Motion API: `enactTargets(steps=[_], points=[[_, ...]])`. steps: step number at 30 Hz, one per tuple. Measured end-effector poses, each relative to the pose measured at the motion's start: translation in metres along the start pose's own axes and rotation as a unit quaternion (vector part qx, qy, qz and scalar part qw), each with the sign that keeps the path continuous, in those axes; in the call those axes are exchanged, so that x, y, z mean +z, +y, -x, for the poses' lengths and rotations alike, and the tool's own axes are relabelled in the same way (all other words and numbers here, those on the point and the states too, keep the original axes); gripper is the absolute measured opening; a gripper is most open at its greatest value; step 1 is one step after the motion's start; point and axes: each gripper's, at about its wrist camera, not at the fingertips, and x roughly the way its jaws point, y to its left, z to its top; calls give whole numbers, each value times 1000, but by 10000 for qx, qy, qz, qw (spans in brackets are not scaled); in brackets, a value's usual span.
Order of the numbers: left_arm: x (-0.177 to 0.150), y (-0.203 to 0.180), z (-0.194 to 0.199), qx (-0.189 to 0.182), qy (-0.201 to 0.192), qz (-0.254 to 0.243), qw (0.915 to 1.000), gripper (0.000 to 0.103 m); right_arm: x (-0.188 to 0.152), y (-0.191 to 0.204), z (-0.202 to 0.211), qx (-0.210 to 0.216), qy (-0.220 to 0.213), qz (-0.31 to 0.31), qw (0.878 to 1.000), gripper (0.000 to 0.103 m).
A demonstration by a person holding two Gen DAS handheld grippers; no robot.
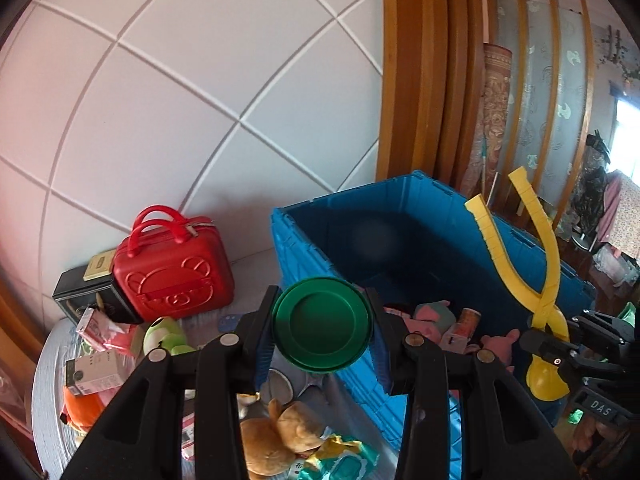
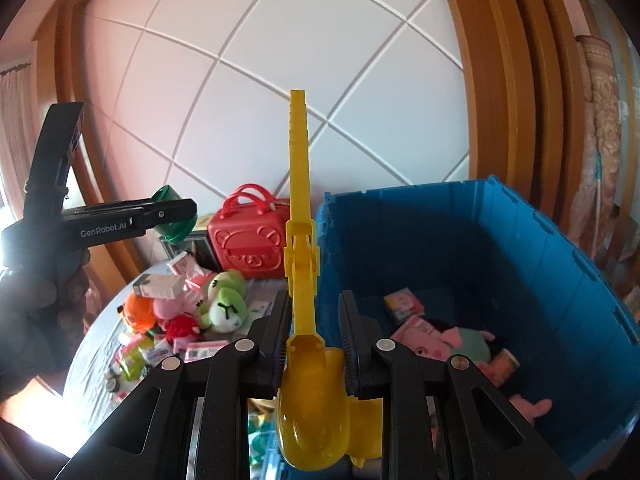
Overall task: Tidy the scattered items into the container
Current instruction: 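Open the left tool over the crate to drop the green lid while the right tool drops the yellow grabber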
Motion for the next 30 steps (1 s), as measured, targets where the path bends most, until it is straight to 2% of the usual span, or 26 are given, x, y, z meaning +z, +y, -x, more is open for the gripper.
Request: enactTargets(steps=[16,23,30], points=[[31,-118,-48,-787,166,-661,9946,40,-23,-104,22,-710,46,-662,9953,23],[36,-148,-68,-965,279,-805,9917,40,-32,-131,24,-871,104,-848,9925,23],[41,-161,-81,-1027,288,-829,9908,40,-32,-146,19,-937,155,-893,9915,23]])
